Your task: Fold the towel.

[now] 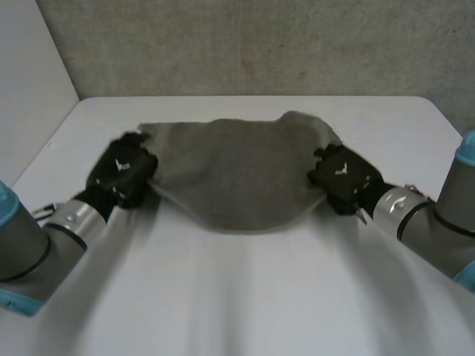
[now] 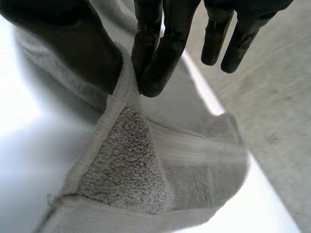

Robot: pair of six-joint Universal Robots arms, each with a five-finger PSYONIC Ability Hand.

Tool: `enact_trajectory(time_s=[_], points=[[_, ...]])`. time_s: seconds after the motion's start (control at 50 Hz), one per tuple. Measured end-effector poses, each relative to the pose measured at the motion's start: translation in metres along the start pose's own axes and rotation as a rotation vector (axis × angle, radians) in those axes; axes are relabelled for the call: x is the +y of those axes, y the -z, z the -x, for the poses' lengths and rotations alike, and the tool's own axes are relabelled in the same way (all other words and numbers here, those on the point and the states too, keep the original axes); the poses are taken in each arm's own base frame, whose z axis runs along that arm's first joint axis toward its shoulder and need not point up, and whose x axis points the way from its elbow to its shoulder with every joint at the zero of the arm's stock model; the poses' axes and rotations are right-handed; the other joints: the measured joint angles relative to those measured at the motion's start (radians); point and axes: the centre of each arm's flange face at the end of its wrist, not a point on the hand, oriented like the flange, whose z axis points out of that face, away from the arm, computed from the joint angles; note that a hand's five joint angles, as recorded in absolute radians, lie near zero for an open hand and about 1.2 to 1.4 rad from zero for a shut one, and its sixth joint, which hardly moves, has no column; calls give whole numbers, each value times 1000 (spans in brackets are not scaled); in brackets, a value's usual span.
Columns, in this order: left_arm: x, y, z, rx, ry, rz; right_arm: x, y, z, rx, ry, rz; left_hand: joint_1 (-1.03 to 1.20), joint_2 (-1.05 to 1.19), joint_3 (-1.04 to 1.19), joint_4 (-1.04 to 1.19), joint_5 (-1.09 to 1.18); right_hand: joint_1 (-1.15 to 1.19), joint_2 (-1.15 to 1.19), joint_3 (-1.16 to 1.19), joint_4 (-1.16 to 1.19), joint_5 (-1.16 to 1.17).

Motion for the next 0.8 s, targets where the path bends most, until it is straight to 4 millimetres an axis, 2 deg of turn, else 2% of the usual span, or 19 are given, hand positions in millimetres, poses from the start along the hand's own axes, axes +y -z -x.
enact_trajectory(time_s=[0.08,0.14,0.22,0.38,0.48,0.64,0.74,0.8], points=[[3,12,-12,64,-23,100,-1,8,2,-30,18,42,0,0,0,0,0,0,0,0,0,0],[-3,20,-15,95,-30,149,-9,17,-3,-37,17,54,0,0,0,0,0,0,0,0,0,0],[-23,31,-13,117,-28,188,-27,35,-15,-28,7,62,0,0,0,0,0,0,0,0,0,0],[-64,57,-1,97,-26,195,-47,72,-33,-37,-22,65,0,0,0,0,0,0,0,0,0,0],[-82,75,10,64,-39,215,-48,96,-46,-69,-26,94,0,0,0,0,0,0,0,0,0,0],[-87,100,18,62,-123,323,-46,129,-47,-222,17,183,0,0,0,0,0,0,0,0,0,0],[-88,101,21,84,-176,329,-53,132,-50,-280,40,142,0,0,0,0,0,0,0,0,0,0],[-88,89,26,91,-206,290,-47,118,-61,-277,38,107,0,0,0,0,0,0,0,0,0,0]])
